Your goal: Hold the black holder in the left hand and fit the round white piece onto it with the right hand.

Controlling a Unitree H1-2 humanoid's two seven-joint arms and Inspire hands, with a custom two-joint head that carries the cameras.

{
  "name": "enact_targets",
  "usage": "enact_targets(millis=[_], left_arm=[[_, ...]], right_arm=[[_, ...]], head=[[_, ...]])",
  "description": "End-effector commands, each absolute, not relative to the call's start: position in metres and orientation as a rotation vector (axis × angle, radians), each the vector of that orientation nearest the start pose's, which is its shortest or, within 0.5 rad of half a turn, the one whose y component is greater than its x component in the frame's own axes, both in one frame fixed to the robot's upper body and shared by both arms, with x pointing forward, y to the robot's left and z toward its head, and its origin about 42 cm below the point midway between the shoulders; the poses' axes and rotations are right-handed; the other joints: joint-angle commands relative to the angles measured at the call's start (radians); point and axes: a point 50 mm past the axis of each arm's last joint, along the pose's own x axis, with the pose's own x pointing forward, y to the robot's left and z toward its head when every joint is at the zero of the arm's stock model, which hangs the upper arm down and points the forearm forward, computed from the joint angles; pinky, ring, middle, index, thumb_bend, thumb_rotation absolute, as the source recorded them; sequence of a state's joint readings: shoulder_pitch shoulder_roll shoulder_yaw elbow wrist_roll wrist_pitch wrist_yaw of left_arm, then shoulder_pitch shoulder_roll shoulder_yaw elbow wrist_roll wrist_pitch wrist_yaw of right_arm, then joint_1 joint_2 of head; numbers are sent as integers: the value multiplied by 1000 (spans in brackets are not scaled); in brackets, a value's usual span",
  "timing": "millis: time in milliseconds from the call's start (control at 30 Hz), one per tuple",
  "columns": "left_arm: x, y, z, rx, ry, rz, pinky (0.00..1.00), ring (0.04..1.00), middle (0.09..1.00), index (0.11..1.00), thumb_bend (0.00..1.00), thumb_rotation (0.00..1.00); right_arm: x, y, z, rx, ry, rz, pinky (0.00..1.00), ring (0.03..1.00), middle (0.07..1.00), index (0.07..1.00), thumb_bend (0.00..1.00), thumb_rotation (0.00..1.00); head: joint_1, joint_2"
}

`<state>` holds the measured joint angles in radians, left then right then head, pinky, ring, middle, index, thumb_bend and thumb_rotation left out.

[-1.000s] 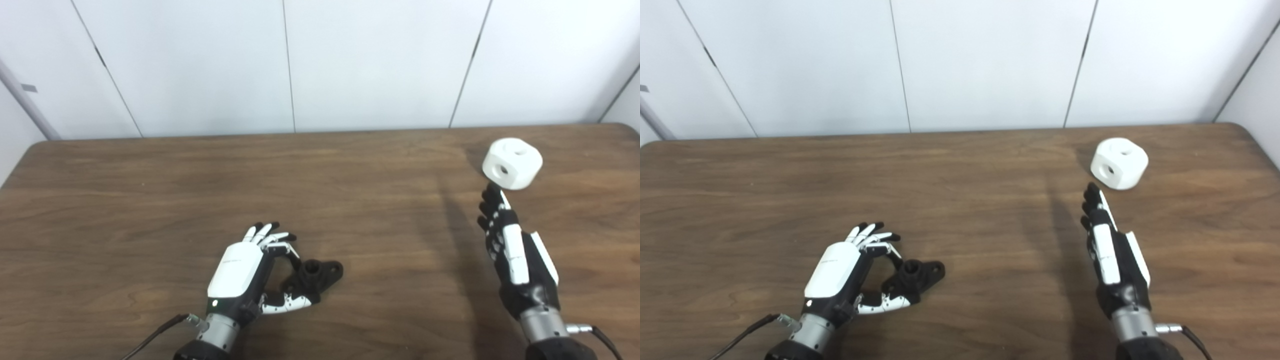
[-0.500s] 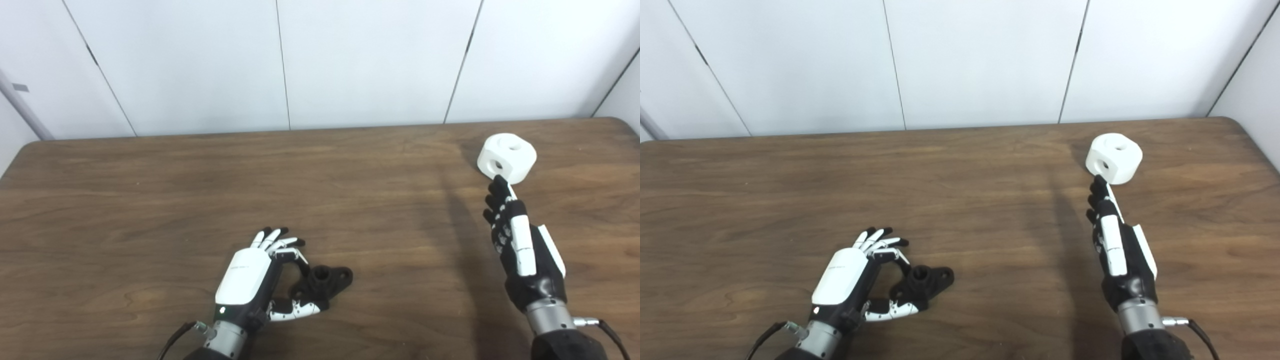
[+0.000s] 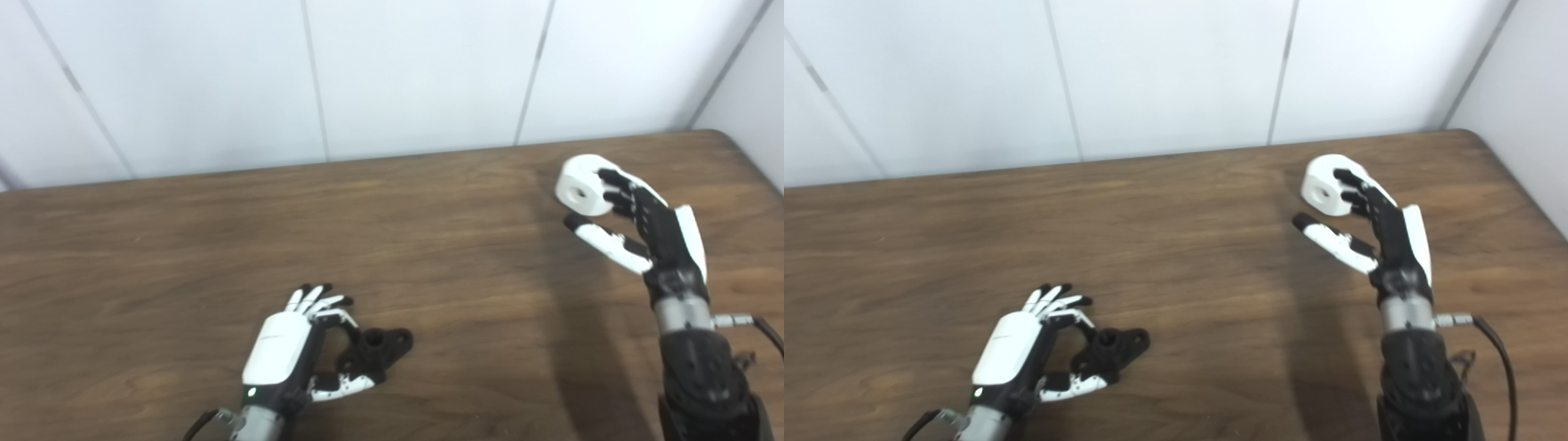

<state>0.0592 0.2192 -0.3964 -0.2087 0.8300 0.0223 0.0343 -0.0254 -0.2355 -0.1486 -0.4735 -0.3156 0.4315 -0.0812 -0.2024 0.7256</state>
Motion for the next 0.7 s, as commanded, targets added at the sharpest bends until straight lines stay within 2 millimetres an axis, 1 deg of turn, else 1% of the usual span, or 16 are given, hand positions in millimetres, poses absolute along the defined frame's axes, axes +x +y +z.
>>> enact_targets(millis=[0, 67, 133, 267, 400, 500, 600, 667], left_arm=[[240, 177, 119, 1002, -268, -312, 1000, 928, 806, 484, 523, 49], [240, 179, 119, 1003, -265, -308, 1000, 925, 803, 484, 523, 49], [241, 181, 119, 1008, -267, -307, 1000, 918, 799, 484, 523, 49], [242, 186, 119, 1011, -277, -306, 1000, 909, 797, 484, 523, 48], [243, 189, 120, 1015, -278, -307, 1000, 904, 794, 484, 522, 47], [243, 192, 121, 1014, -278, -305, 1000, 901, 791, 484, 522, 47], [244, 193, 121, 1013, -277, -302, 1000, 896, 787, 484, 522, 46], [244, 194, 121, 1014, -280, -302, 1000, 895, 786, 484, 522, 45]], right_arm=[[276, -325, 246, -611, -189, -404, 952, 946, 927, 772, 773, 427], [283, -330, 254, -672, -198, -434, 952, 942, 918, 759, 777, 400], [288, -332, 260, -713, -199, -460, 943, 934, 908, 747, 793, 401], [299, -336, 267, -739, -194, -477, 932, 936, 922, 745, 816, 423], [311, -338, 271, -769, -191, -489, 905, 942, 935, 747, 830, 407], [322, -342, 271, -795, -173, -490, 925, 959, 947, 755, 851, 410], [336, -347, 269, -830, -147, -487, 987, 985, 959, 760, 874, 395], [344, -351, 267, -859, -127, -484, 997, 989, 961, 761, 887, 390]], head=[[-14, -2], [-33, -7], [-61, -12], [-98, -18], [-139, -28], [-158, -37], [-170, -43], [-172, -44]])
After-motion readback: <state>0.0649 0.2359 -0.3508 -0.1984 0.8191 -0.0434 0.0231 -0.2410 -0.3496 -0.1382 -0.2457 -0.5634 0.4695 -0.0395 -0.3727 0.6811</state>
